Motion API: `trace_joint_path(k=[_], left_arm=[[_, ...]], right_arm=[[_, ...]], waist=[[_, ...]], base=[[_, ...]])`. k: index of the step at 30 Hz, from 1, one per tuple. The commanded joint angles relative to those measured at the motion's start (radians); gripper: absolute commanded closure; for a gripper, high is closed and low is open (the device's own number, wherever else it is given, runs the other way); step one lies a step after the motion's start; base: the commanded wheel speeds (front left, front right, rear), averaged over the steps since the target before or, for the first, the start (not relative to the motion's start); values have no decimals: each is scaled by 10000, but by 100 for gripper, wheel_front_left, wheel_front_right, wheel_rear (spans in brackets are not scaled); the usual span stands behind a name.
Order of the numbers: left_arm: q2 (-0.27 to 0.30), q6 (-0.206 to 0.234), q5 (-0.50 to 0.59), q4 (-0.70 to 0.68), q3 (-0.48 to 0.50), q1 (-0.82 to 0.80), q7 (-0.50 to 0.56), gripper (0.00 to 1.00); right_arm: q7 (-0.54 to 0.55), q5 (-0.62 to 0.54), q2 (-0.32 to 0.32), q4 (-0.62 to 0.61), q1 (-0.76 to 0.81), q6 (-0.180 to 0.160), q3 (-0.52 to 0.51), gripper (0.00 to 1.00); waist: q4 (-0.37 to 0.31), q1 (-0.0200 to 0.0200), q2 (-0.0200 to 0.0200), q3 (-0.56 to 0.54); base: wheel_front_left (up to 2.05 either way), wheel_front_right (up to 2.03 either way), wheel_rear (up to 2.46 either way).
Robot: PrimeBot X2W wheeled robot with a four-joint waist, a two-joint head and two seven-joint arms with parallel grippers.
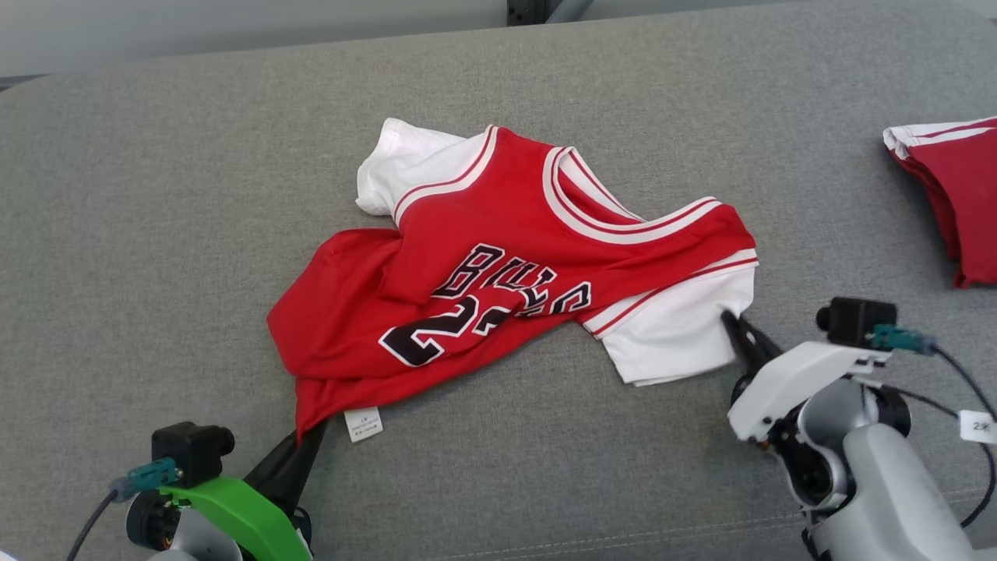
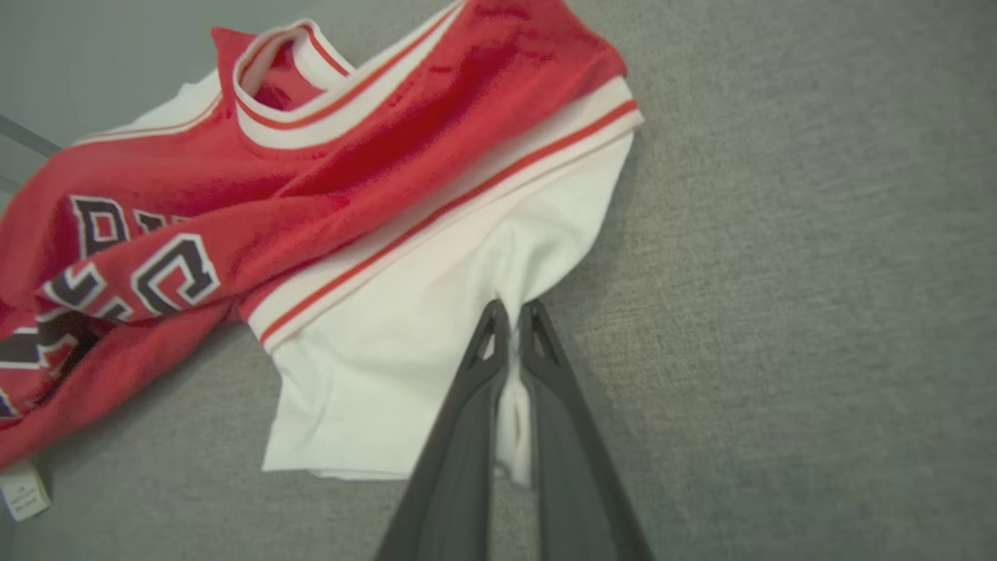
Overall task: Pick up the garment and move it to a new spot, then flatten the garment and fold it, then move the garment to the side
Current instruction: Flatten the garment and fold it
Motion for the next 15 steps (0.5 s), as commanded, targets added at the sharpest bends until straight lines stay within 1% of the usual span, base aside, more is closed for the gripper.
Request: trace_joint_path(k=[1, 5, 8, 10, 11, 13, 15], left_arm=[[347, 23, -420, -680, 119, 280, 176, 100], [1272, 21, -1446, -2876, 460, 758, 698, 100], [2082, 25, -2288, -4611, 859, 1107, 1246, 100], [2591, 93, -2721, -5771, 1180, 1260, 1557, 100], [2591, 93, -2721, -5771, 1180, 1260, 1557, 100], [3114, 209, -3026, -6729, 1496, 1350, 1805, 100], [3506, 334, -3298, -7641, 1846, 1385, 1984, 100]], right_arm=[[142, 739, -186, -904, 79, -5, -292, 100], [899, 2482, -489, -3464, 402, -3, -1048, 100], [1625, 3635, -580, -5274, 536, -3, -1829, 100], [2086, 4230, -513, -6326, 475, -3, -2380, 100], [2086, 4230, -513, -6326, 475, -3, -2380, 100], [2518, 4632, -429, -7106, 237, -2, -2862, 100], [2878, 4991, -335, -7713, -102, -2, -3355, 100]], waist=[[-69, 0, 91, -246], [-133, 0, 91, -509], [-191, 0, 91, -629], [-262, 0, 91, -648], [-262, 0, 91, -648], [-344, 0, 91, -626], [-421, 0, 91, -547]], base=[[0, 0, 0], [0, 0, 0], [0, 0, 0], [0, 0, 0], [0, 0, 0], [0, 0, 0], [0, 0, 0]])
